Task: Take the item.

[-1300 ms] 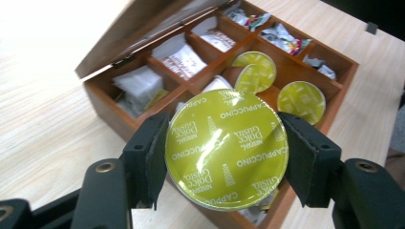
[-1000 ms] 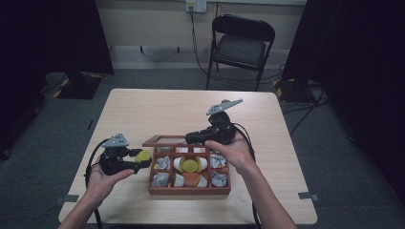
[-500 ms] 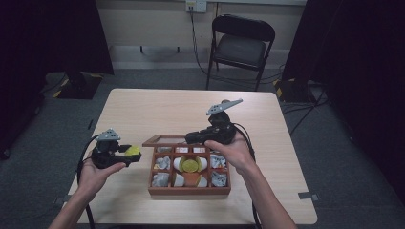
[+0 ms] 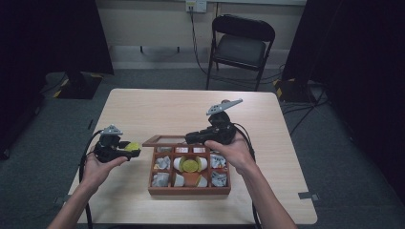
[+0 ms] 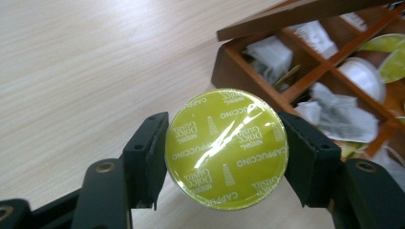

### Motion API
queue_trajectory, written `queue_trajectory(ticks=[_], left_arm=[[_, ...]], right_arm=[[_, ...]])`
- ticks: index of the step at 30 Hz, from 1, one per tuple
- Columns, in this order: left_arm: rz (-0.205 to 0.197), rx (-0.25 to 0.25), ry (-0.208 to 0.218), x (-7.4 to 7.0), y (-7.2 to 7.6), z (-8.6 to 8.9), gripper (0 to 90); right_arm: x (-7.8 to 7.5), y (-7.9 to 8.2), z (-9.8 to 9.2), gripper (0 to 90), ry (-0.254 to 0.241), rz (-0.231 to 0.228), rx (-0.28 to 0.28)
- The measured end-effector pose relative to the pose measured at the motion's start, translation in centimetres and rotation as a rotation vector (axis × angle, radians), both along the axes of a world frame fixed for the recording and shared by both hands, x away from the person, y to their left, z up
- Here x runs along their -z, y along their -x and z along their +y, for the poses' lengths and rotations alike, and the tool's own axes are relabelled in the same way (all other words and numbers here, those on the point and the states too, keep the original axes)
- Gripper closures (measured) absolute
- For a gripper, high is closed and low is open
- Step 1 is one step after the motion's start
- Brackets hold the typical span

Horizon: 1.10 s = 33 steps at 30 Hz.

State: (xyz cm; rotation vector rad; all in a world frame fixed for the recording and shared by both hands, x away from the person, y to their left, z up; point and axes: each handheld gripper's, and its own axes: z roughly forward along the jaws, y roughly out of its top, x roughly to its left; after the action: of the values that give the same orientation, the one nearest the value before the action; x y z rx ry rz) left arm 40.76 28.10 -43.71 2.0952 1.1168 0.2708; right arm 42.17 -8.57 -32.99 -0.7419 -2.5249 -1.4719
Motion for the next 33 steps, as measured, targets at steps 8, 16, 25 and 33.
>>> queue_trajectory(ticks=[8,16,25,33], left_arm=[[0.025,-0.001,-0.005,1.6,-0.3,-0.4,38.5],[0.036,-0.007,-0.004,2.7,-1.0,-0.3,38.5],[0.043,0.036,-0.043,3.6,-1.1,-2.1,38.4],[0.040,-0.006,-0.040,4.2,-1.4,-1.5,38.1]], right_arm=[[0.0,0.1,0.0,81.6,0.000,0.002,0.000],[0.0,0.1,0.0,81.6,0.001,0.001,-0.001],[0.1,0.1,0.0,81.6,-0.001,0.003,-0.002],[0.1,0.1,0.0,81.6,0.001,-0.001,-0.002]])
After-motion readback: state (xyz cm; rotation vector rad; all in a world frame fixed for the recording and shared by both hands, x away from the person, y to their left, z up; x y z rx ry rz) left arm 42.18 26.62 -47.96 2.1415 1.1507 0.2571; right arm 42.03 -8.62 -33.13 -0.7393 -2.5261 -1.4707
